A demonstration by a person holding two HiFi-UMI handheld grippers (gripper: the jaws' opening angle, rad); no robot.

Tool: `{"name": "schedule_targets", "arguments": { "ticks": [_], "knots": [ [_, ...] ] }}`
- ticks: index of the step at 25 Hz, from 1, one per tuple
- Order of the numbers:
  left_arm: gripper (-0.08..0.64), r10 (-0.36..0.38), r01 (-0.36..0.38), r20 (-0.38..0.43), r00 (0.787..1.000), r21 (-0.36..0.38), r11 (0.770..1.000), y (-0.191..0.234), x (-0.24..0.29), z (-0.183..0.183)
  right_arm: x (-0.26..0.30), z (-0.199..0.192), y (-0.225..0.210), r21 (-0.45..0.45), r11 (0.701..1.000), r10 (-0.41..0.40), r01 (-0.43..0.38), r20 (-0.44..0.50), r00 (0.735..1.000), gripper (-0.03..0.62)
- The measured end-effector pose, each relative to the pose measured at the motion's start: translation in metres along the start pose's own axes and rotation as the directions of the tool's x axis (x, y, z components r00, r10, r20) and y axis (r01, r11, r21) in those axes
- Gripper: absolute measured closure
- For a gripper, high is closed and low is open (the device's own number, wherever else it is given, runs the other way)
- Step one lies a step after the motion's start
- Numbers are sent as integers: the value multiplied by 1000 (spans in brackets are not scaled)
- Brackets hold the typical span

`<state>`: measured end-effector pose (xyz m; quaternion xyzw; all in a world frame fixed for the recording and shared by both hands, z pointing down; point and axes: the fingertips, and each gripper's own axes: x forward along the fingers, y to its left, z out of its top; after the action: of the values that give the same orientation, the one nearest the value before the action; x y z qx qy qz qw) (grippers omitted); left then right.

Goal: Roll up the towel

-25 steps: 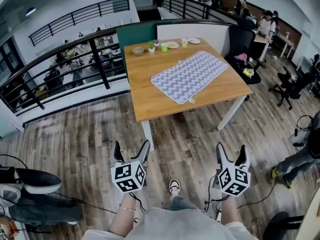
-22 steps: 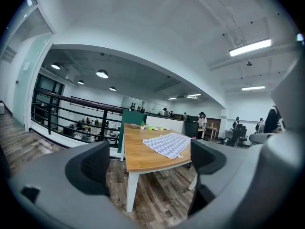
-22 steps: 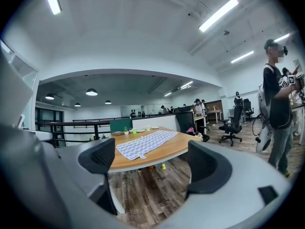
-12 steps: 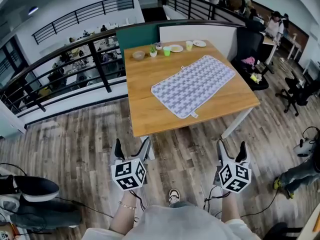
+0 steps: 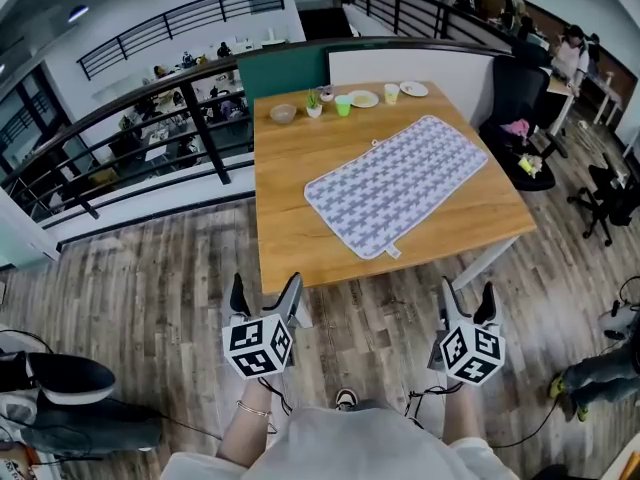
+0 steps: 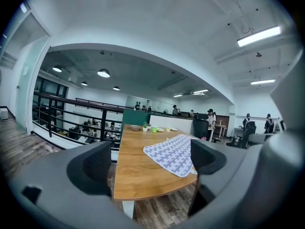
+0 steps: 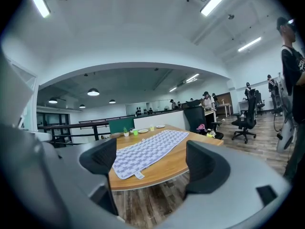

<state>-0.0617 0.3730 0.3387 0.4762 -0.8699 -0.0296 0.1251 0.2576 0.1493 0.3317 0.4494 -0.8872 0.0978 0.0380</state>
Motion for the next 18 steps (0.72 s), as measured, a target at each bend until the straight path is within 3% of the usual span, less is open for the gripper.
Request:
{"name": "schedule_targets", "arguments": {
  "ticks": [7, 18],
  "knots": [
    [37, 3, -3, -27, 1000, -8, 1000, -5, 32, -7, 30, -7, -5, -3, 1000, 15, -15, -32, 999, 133],
    [37, -59, 58, -57, 997, -19, 998, -14, 105, -11, 81, -12, -11, -16, 1000, -21, 20, -67, 998, 135]
  ]
}}
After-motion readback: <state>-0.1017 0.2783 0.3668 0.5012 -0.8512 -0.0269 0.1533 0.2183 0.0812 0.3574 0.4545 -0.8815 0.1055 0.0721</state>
